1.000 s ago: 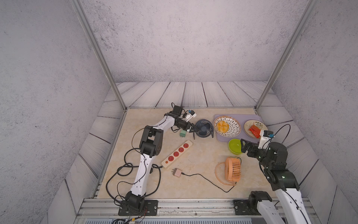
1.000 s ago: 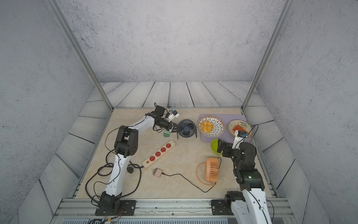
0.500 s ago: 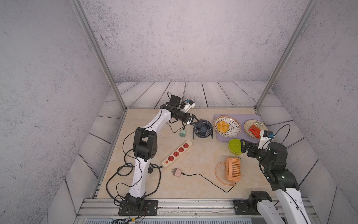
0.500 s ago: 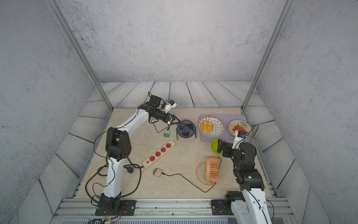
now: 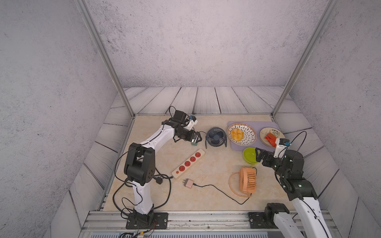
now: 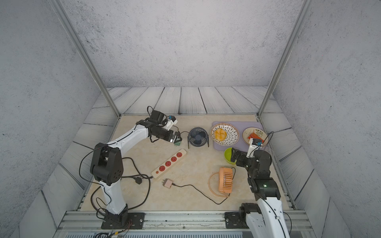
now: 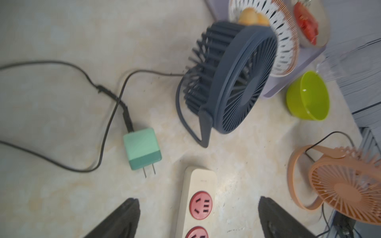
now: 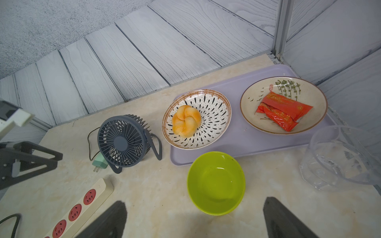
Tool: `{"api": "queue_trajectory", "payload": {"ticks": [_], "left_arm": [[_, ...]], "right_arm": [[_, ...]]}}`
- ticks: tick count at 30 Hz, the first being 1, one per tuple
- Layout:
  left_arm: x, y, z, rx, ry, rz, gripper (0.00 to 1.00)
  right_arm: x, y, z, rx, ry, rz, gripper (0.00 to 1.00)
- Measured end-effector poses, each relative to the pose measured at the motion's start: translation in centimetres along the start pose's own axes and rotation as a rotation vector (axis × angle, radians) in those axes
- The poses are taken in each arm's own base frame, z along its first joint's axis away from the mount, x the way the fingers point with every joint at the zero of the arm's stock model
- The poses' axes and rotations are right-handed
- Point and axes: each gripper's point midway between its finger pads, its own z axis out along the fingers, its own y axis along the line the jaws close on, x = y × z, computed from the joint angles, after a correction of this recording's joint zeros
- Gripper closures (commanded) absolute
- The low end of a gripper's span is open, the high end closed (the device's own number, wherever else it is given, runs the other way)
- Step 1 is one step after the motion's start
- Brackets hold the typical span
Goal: Plug the desk fan into the power strip
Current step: Move the fan to the center of the board.
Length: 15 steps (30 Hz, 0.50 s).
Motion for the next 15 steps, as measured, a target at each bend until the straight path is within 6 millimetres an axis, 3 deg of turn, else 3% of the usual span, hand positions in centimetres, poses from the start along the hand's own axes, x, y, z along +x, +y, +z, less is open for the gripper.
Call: {"api": "queue_trajectory", "payload": {"ticks": [5, 10, 15], "left_arm": [[4.3, -0.6, 2.0, -0.095, 0.125, 0.058, 0.01], [6.0, -2.3, 2.8, -0.139, 0.186, 0.145, 0.02], [6.8, -1.8, 2.9, -0.174, 0.206, 0.122, 0.03]], "right_arm": [[0.0, 0.0, -0.1, -0.001, -0.002, 0.001, 0.01], [0.0, 0.0, -0.1, -0.001, -0.003, 0.001, 0.01], [-0.1, 0.0, -0.2, -0.002, -0.006, 0.001, 0.01]]}}
